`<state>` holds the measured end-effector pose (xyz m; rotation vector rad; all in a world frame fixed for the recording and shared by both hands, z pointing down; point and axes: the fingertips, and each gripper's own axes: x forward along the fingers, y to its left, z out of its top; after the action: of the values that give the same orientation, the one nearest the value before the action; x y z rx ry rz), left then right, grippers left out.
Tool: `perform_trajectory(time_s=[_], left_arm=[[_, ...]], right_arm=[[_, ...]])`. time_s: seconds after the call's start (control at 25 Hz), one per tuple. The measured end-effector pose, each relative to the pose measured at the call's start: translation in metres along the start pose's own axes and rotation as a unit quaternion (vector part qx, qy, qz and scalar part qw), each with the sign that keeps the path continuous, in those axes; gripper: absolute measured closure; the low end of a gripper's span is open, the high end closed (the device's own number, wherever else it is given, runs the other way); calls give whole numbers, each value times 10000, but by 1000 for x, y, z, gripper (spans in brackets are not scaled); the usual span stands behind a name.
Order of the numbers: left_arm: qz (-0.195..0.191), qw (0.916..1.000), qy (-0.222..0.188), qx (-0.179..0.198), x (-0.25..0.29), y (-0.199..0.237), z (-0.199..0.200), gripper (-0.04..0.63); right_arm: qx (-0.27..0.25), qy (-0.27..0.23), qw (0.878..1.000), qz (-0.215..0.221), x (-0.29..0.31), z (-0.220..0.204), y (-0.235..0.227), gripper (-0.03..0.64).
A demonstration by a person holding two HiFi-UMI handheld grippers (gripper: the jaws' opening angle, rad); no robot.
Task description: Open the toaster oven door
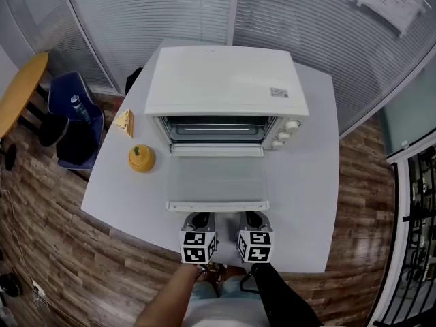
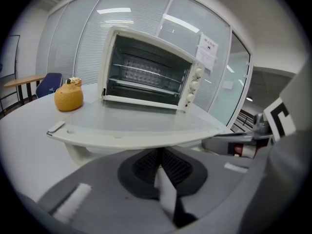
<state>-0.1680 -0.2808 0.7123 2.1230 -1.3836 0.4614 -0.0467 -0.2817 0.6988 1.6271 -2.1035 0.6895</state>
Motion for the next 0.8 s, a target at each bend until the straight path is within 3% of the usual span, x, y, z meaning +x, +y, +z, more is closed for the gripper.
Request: perform_trajectory(time_s=[0.4,0.64,0.8], left_arm=[[64,9999,48,-76,-4,0,-2,538],[30,9991,159,393,-12,-15,-19,538],[-18,9994,125,316,-13,-14,-18,538]], right_arm=[[29,-25,10000,-63,-2,-3,2,612],[-439,271,9986,-135,-4,-20,4,612],[-350,246,9990,-154,-8,-20,2,612]])
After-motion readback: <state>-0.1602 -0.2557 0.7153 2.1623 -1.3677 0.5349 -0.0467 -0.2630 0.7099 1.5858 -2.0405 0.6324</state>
